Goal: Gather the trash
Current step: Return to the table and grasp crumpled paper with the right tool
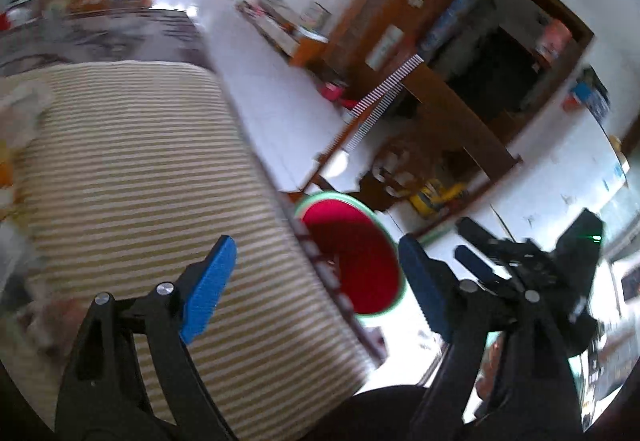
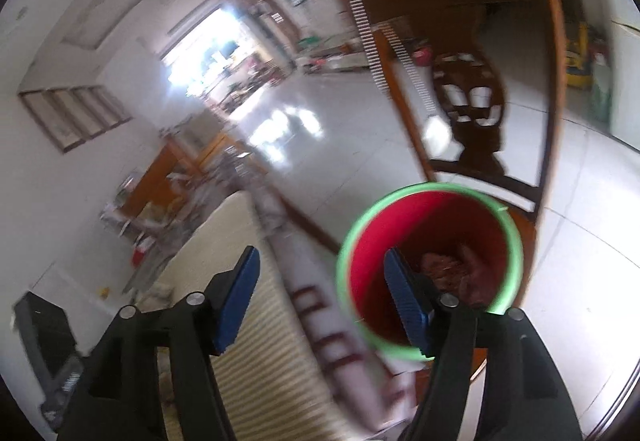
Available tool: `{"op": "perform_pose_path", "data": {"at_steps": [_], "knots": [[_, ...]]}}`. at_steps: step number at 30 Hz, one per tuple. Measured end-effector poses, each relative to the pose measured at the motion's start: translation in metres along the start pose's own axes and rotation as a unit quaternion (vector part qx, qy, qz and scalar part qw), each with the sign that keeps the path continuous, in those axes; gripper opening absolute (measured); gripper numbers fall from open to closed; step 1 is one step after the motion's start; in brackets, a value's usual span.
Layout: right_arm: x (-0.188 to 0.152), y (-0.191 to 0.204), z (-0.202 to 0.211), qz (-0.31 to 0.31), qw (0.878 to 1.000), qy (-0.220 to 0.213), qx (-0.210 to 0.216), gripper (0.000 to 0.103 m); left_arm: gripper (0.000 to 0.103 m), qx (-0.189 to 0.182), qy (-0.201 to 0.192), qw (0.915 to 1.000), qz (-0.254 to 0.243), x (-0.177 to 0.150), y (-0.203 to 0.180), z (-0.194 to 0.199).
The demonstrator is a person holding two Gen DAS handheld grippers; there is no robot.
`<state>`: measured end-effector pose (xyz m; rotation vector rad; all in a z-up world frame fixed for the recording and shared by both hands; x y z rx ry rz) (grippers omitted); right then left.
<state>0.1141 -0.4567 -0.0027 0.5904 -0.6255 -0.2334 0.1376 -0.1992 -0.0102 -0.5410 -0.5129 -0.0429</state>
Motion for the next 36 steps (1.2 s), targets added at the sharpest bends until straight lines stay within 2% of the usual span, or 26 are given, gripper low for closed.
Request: {"op": "perform_pose_path", "data": {"at_steps": [2,4,6,7,9,12,13,15,19,22,25,28,30,33,36], "knots": [[-0.008,0.027,-0.005,0.025,0.999,0.018,0.025,0.069,0.080,0.003,-0.010,0.9998,0.019,-0.005,0.016,0.015],[-0.020,0.059,-0.017,0.059,0.996,0.044,0.052,0.070,0.080,0.027,-0.018,0.9990,0.030,-0.011,0.033,0.031],[-0.037,0.085,-0.033,0.093,0.991,0.071,0.062,0.072,0.081,0.067,-0.028,0.9968,0.032,-0.017,0.054,0.048],[-0.044,0.091,-0.040,0.102,0.990,0.082,0.061,0.072,0.081,0.081,-0.033,0.9957,0.032,-0.019,0.062,0.055],[-0.055,0.108,-0.051,0.139,0.985,0.102,0.032,0.072,0.080,0.121,-0.043,0.9912,0.032,-0.024,0.087,0.074],[-0.057,0.116,-0.048,0.157,0.984,0.084,0.027,0.072,0.080,0.172,-0.032,0.9837,0.040,-0.028,0.125,0.092],[-0.057,0.113,-0.051,0.145,0.985,0.093,0.026,0.072,0.078,0.189,-0.022,0.9806,0.046,-0.028,0.136,0.093],[-0.055,0.107,-0.054,0.125,0.987,0.099,0.029,0.072,0.056,0.225,0.007,0.9726,0.058,-0.031,0.160,0.092],[-0.055,0.101,-0.052,0.120,0.987,0.102,0.031,0.072,0.053,0.204,0.052,0.9751,0.069,-0.035,0.179,0.075],[-0.059,0.106,-0.054,0.140,0.984,0.110,0.018,0.072,0.060,0.228,0.068,0.9692,0.062,-0.035,0.180,0.058],[-0.062,0.112,-0.054,0.161,0.981,0.108,0.004,0.072,0.063,0.233,0.078,0.9671,0.065,-0.032,0.184,0.047],[-0.064,0.113,-0.057,0.166,0.980,0.112,-0.003,0.072,0.052,0.209,0.071,0.9723,0.076,-0.035,0.187,0.050],[-0.064,0.112,-0.060,0.163,0.980,0.117,-0.003,0.072,0.042,0.209,0.066,0.9718,0.088,-0.042,0.187,0.059],[-0.064,0.111,-0.065,0.162,0.978,0.127,-0.011,0.072,0.040,0.212,0.048,0.9704,0.104,-0.061,0.189,0.077],[-0.066,0.117,-0.072,0.177,0.973,0.139,-0.043,0.072,0.039,0.224,0.039,0.9667,0.117,-0.085,0.188,0.093]]}}
Point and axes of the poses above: each gripper's, at about its wrist camera, not at the fingertips, and z roughly against the way its jaws point, y to its left, x to its top, the point moved 2 cm from there along -z, roughly the way its jaws point, and after that the axes turned 12 degrees about y, right-handed, at the moved point
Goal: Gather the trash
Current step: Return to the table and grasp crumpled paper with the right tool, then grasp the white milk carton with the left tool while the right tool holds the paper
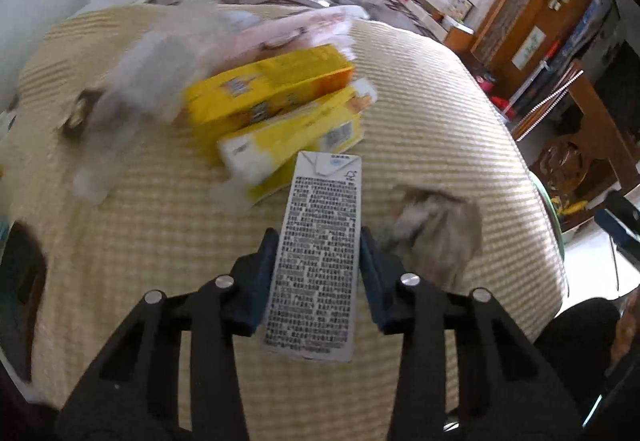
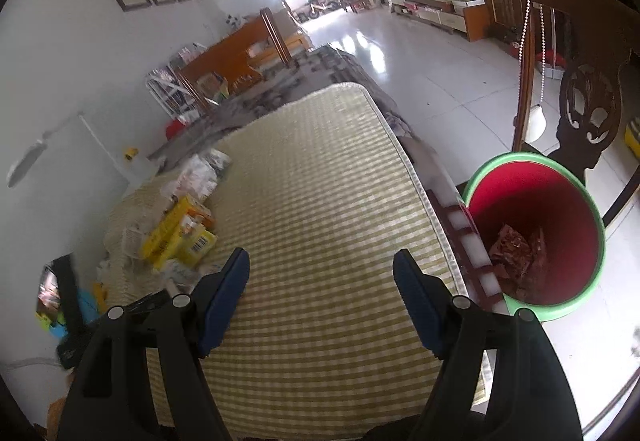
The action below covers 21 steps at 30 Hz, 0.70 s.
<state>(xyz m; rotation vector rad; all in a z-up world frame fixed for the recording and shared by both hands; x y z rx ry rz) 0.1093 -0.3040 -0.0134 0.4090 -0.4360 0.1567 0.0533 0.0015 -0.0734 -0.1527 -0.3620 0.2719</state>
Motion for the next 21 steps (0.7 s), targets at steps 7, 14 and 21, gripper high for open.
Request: {"op": "perform_pose_path", "data": {"at_steps": [7,14,21], "knots": [[0.004,0.061,-0.053,0.038,0.994,0.054,0.085,0.076,0.038,0.018,0.015,0.9992,0.032,-0.034,0.023,-0.001],[-0.017,0.116,-0.137,0.100,0.976,0.170,0.089,0.075,0.057,0.045,0.023,0.9979,0.040,-0.047,0.028,0.000],[-0.012,0.113,-0.121,0.120,0.982,0.115,0.085,0.040,0.071,0.072,-0.009,0.9940,0.081,-0.053,0.034,0.025]]}}
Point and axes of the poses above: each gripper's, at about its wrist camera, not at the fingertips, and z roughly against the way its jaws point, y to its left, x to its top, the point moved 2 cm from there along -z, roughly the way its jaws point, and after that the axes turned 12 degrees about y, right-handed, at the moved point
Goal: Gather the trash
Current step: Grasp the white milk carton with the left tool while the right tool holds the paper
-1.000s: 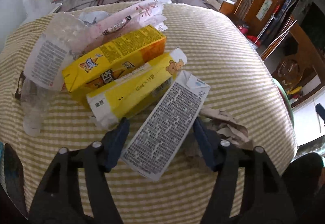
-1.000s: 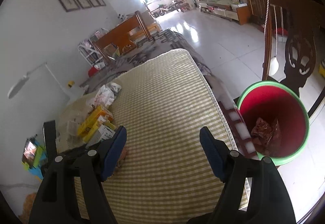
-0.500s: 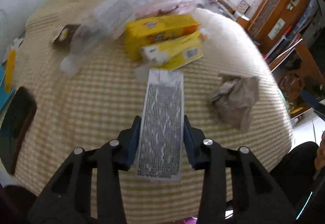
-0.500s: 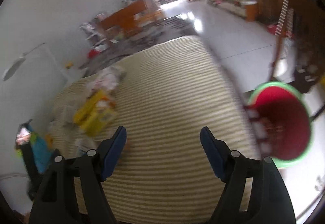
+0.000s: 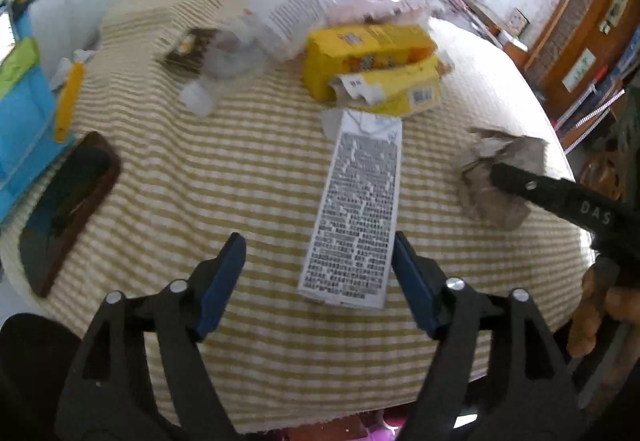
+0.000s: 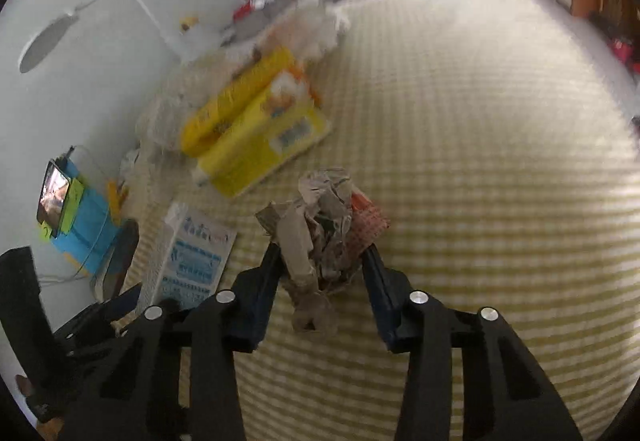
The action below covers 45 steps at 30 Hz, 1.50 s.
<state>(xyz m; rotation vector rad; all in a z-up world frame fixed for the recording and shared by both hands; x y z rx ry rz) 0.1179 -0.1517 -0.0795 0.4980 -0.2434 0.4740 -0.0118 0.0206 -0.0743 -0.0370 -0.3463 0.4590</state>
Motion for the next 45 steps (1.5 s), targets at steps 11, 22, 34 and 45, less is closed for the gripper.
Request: {"op": "perform_pose_path", "data": {"at_steps": [11,22,34,45], "knots": [[-0.017,-0.055,0.046,-0.101,0.993,-0.034,0.055,0.043,0.076,0.013,-0.036,0.9979,0.052,0.001,0.010,0.024],[-0.033,-0.086,0.071,-0.147,0.986,-0.068,0.048,0.043,0.078,-0.003,-0.058,0.9981,0.022,0.016,-0.022,0.026],[-0.039,-0.079,0.089,-0.135,0.983,-0.127,0.015,0.043,0.079,-0.013,-0.039,0.9978,-0.052,0.028,-0.029,0.018],[-0.046,-0.090,0.081,-0.148,0.982,-0.120,-0.005,0.043,0.039,-0.044,0.023,0.9976,-0.048,0.033,-0.022,-0.029]]}}
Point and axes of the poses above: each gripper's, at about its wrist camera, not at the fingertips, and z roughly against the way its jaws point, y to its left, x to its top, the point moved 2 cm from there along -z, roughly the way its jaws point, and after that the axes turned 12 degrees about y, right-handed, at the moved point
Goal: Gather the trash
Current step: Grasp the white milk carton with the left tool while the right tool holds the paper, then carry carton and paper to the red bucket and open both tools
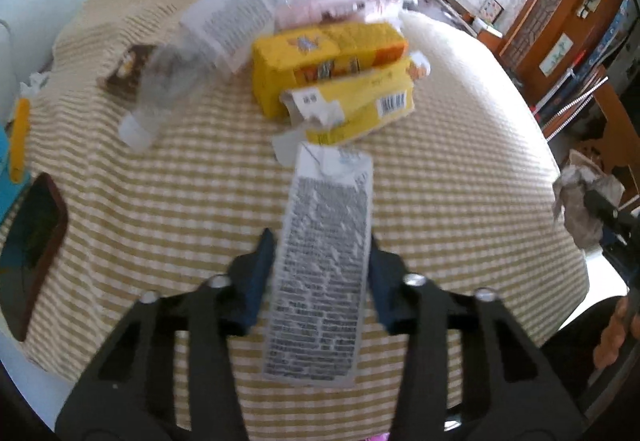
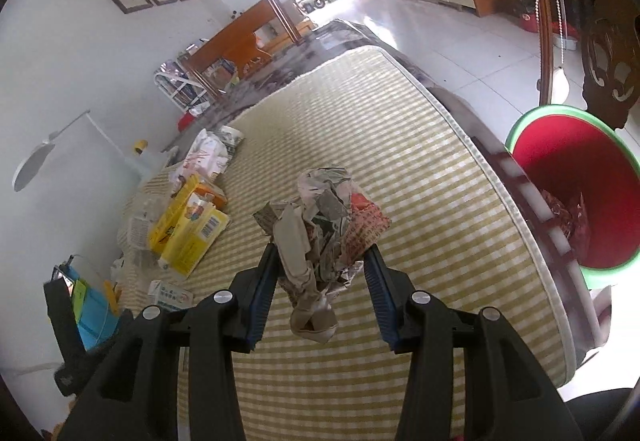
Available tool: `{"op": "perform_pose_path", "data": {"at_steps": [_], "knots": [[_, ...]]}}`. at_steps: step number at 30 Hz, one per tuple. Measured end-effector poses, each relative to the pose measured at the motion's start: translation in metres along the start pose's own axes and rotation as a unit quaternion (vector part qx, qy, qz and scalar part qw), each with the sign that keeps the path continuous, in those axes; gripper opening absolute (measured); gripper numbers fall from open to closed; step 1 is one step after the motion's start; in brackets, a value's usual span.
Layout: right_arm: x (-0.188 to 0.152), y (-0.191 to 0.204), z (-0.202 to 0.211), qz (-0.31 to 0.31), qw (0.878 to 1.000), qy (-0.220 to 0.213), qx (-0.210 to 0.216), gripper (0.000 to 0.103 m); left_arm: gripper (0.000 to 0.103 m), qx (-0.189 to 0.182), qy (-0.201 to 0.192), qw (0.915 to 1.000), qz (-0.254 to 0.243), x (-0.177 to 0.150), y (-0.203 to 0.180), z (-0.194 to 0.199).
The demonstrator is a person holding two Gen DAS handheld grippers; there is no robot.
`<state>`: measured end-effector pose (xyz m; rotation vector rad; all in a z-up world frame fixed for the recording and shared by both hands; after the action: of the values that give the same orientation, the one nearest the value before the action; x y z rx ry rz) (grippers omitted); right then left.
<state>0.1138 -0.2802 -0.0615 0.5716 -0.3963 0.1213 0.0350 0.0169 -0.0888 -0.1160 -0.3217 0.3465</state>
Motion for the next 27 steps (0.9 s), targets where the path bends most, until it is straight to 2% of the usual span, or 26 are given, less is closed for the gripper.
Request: {"op": "perform_pose_path", "data": {"at_steps": [4,8,12,17,22,27], "knots": [[0.006,0.009,-0.012,0.004,1.000,0.006,0.000,0.043,0.038,-0.002,-0.013,0.9999,-0.011,0.001,-0.004,0.004],[0.007,0.018,-0.013,0.025,0.999,-0.003,-0.021,0.043,0.038,-0.013,-0.046,0.9983,-0.033,0.010,-0.018,0.021],[0.006,0.015,-0.009,0.024,0.999,-0.015,-0.037,0.043,0.038,-0.038,-0.083,0.9939,-0.061,0.019,-0.043,0.041],[0.010,0.005,-0.002,0.002,0.999,-0.022,-0.027,0.043,0.038,-0.068,-0.095,0.9901,-0.078,0.026,-0.068,0.053],[0.014,0.004,0.026,-0.011,0.999,-0.051,-0.011,0.043,0.038,-0.085,-0.105,0.9854,-0.104,0.032,-0.100,0.059],[0.016,-0.014,0.066,-0.027,0.996,-0.079,-0.019,0.043,0.038,-0.106,-0.117,0.9794,-0.126,0.038,-0.134,0.065]]}}
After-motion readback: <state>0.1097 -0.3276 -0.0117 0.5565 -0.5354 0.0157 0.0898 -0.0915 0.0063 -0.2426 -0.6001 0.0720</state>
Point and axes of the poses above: each gripper's, at about its wrist camera, not at the fingertips, and z roughly against the way its jaws point, y to its left, x to its top, the point moved 2 cm from there along -z, roughly the way its jaws point, and after that the axes turned 12 degrees about y, right-handed, at the moved point
